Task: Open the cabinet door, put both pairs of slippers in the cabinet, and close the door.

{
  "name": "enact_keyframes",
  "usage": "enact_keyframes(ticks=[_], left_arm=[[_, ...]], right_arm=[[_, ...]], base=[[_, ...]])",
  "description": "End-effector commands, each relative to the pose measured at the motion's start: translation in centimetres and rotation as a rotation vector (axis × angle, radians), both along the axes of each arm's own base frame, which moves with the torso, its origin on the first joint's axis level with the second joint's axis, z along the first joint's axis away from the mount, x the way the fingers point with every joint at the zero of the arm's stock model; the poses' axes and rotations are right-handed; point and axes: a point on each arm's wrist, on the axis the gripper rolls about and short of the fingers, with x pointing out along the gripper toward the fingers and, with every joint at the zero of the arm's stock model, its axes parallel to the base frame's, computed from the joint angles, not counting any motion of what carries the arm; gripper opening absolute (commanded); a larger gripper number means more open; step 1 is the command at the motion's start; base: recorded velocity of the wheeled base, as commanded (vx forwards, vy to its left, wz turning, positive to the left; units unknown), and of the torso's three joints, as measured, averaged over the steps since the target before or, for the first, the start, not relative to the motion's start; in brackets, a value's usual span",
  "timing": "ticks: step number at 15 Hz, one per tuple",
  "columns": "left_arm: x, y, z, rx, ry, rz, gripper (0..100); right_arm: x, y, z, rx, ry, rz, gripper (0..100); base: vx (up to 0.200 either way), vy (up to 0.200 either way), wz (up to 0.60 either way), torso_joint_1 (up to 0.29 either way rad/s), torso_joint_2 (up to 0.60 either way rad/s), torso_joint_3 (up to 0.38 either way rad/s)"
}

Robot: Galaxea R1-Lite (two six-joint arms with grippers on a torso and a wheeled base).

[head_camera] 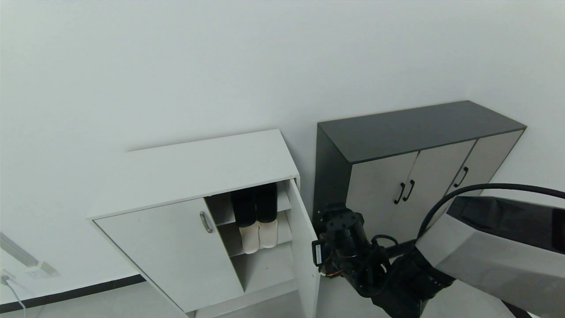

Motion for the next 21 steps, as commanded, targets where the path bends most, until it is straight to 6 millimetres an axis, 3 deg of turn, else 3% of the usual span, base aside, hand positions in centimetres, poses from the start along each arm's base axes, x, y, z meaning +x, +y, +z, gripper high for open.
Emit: enact_keyframes(ticks=[1, 4, 9, 18, 21], left_arm=[[0.0, 0.0, 0.0, 0.000, 0.001, 0.000, 0], [0.0, 0.0, 0.0, 0.001, 0.001, 0.000, 0], [0.0, 0.0, 0.0, 0.001, 0.001, 0.000, 0], [0.0, 0.0, 0.0, 0.000, 0.001, 0.000, 0], [0.0, 0.0, 0.0, 0.000, 0.001, 0.000, 0]], right_arm=[[-1.1, 0.4, 1.3, 0.030, -0.020, 0.039, 0], [-3.0, -0.4, 3.1, 0.065, -0.053, 0.117, 0], [-3.2, -1.2, 3.6, 0.017, -0.168, 0.149, 0], [-3.0, -1.4, 3.3, 0.019, -0.179, 0.146, 0], [-2.6, -1.6, 2.6, 0.014, -0.187, 0.136, 0]], base=[[0.000, 0.000, 0.00, 0.000, 0.00, 0.000], [0.000, 0.000, 0.00, 0.000, 0.00, 0.000], [0.000, 0.000, 0.00, 0.000, 0.00, 0.000], [0.000, 0.000, 0.53, 0.003, 0.00, 0.002], [0.000, 0.000, 0.00, 0.000, 0.00, 0.000]])
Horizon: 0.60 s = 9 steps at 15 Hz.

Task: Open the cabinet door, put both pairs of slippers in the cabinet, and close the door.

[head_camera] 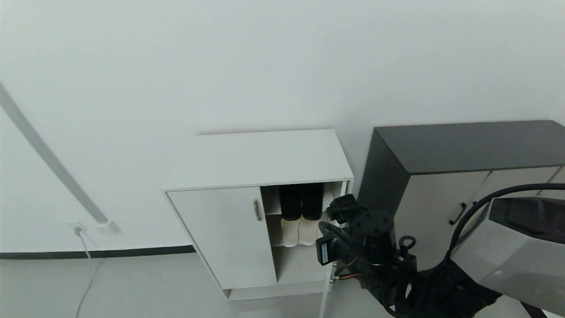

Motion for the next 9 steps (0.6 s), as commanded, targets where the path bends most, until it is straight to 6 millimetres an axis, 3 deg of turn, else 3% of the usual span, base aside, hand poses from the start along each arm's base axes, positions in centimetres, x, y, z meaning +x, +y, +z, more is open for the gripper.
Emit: enact_keyframes(ticks=[1, 5, 9], left_arm=[[0.0, 0.0, 0.0, 0.000, 0.002, 0.000, 0], [0.0, 0.0, 0.0, 0.000, 0.002, 0.000, 0], [0.0, 0.0, 0.0, 0.000, 0.002, 0.000, 0]], right_arm=[[0.3, 0.0, -0.8, -0.016, 0.003, -0.006, 0], [0.7, -0.5, -0.6, -0.040, -0.014, -0.023, 0], [0.3, -2.6, 0.4, -0.148, 0.022, -0.041, 0]], base=[[0.000, 0.000, 0.00, 0.000, 0.00, 0.000], [0.000, 0.000, 0.00, 0.000, 0.00, 0.000], [0.000, 0.000, 0.00, 0.000, 0.00, 0.000]])
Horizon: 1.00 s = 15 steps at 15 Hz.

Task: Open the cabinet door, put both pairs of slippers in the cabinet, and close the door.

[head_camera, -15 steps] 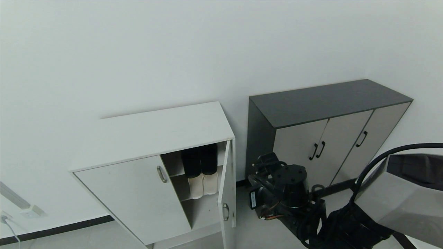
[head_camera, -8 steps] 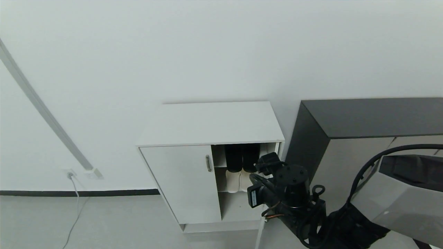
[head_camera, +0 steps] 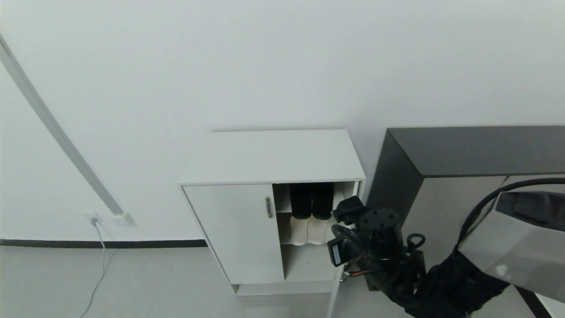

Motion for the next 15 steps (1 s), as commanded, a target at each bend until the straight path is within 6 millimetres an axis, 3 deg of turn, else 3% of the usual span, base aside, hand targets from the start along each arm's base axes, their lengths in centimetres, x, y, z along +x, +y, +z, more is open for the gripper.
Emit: enact_keyframes(ticks=[1, 9, 13, 15], left_arm=[[0.0, 0.0, 0.0, 0.000, 0.002, 0.001, 0], [0.0, 0.0, 0.0, 0.000, 0.002, 0.001, 0], [0.0, 0.0, 0.0, 0.000, 0.002, -0.001, 0], [0.0, 0.0, 0.0, 0.000, 0.002, -0.001, 0]], right_arm=[[-0.2, -1.0, 1.0, -0.018, 0.009, -0.012, 0], [1.8, -3.2, -1.4, -0.151, 0.132, -0.090, 0], [2.9, -2.7, -4.0, -0.184, 0.172, -0.096, 0], [3.5, -1.3, -4.7, -0.133, 0.149, -0.082, 0]], base=[[0.000, 0.000, 0.00, 0.000, 0.00, 0.000], [0.000, 0.000, 0.00, 0.000, 0.00, 0.000], [0.000, 0.000, 0.00, 0.000, 0.00, 0.000], [0.000, 0.000, 0.00, 0.000, 0.00, 0.000]])
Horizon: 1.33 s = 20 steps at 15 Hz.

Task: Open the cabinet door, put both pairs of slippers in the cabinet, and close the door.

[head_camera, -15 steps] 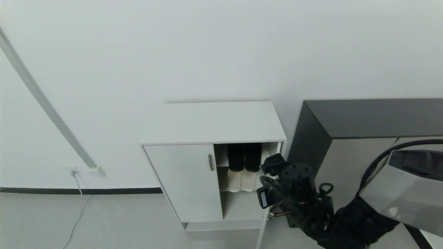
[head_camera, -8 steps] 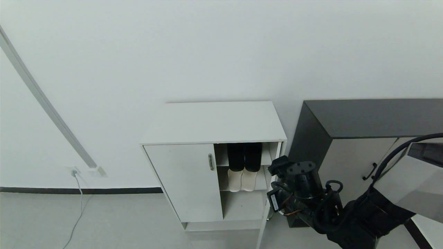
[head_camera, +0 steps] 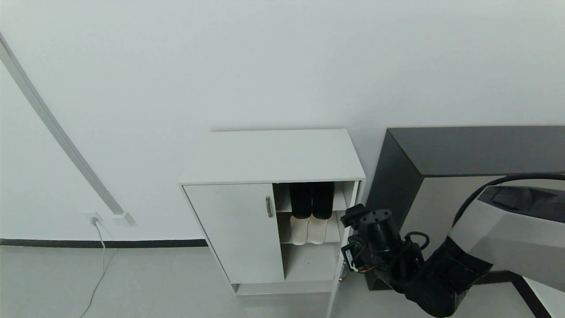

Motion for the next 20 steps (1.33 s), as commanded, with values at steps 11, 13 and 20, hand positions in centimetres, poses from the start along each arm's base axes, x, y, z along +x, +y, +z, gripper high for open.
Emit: enact_keyframes(ticks=[11, 13, 20], left_arm=[[0.0, 0.0, 0.0, 0.001, 0.002, 0.001, 0], [0.0, 0.0, 0.0, 0.001, 0.002, 0.001, 0], [0.0, 0.0, 0.0, 0.001, 0.002, 0.001, 0]], right_arm=[[-1.7, 0.7, -1.2, 0.405, -0.122, 0.309, 0], [-2.0, 0.6, -1.3, 0.406, -0.121, 0.333, 0], [-2.2, 0.9, -1.4, 0.407, -0.125, 0.344, 0]], base=[[0.000, 0.000, 0.00, 0.000, 0.00, 0.000], [0.000, 0.000, 0.00, 0.000, 0.00, 0.000], [0.029, 0.000, 0.00, 0.001, 0.00, 0.000]])
